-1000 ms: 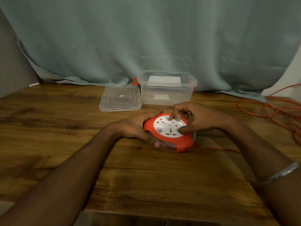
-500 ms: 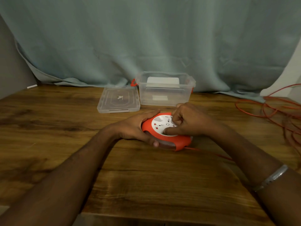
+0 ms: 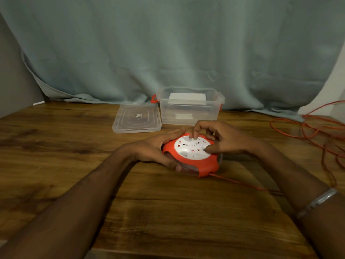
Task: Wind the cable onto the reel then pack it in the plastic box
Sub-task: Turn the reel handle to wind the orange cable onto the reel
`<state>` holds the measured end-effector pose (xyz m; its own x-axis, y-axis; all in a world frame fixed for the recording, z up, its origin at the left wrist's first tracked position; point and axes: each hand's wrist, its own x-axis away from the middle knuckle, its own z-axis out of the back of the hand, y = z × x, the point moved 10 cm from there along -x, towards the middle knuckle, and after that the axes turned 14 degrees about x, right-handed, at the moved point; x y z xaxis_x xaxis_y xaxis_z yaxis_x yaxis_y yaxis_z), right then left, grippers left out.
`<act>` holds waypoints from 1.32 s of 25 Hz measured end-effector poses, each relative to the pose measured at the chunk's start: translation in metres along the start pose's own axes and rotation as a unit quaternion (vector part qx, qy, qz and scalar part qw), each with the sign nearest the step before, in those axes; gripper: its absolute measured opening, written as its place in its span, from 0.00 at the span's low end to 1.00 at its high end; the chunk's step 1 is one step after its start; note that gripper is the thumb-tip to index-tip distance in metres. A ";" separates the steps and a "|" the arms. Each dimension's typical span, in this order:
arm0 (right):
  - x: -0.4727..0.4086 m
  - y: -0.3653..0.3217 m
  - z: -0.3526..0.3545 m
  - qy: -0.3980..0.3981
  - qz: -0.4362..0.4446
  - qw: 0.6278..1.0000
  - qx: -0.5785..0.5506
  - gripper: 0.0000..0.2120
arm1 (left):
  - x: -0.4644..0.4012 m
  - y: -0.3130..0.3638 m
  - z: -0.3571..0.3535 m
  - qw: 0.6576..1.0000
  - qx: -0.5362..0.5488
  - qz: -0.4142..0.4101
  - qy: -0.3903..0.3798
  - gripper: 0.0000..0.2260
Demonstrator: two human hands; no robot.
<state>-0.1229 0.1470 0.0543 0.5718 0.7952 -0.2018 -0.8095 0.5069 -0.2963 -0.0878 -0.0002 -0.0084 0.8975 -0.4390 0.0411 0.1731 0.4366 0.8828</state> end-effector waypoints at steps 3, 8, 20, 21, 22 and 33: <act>0.000 0.000 0.002 -0.018 0.013 1.000 -0.017 0.19 | 0.001 -0.001 0.002 1.000 -0.001 0.006 0.007 0.62; 0.001 0.002 -0.001 -0.056 -0.007 0.998 0.009 0.20 | 0.002 -0.002 -0.001 1.000 0.000 0.001 0.007 0.61; 0.004 -0.004 0.005 -0.035 0.005 0.999 0.034 0.19 | 0.006 0.003 -0.001 1.000 0.020 0.005 0.011 0.55; 0.004 -0.005 0.005 -0.028 0.002 0.999 0.038 0.19 | 0.006 0.004 -0.002 1.000 0.017 -0.001 0.011 0.55; 0.004 -0.006 0.005 -0.021 -0.001 0.999 0.048 0.19 | 0.005 0.004 -0.001 1.000 0.013 -0.007 0.015 0.55; 0.001 -0.026 0.012 0.106 -0.092 0.971 0.196 0.28 | 0.004 0.014 0.003 0.994 -0.047 -0.065 0.074 0.48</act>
<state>-0.1025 0.1389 0.0734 0.6917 0.6142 -0.3799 -0.6564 0.7540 0.0238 -0.0826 0.0019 0.0057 0.9138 -0.3788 -0.1463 0.3227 0.4588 0.8279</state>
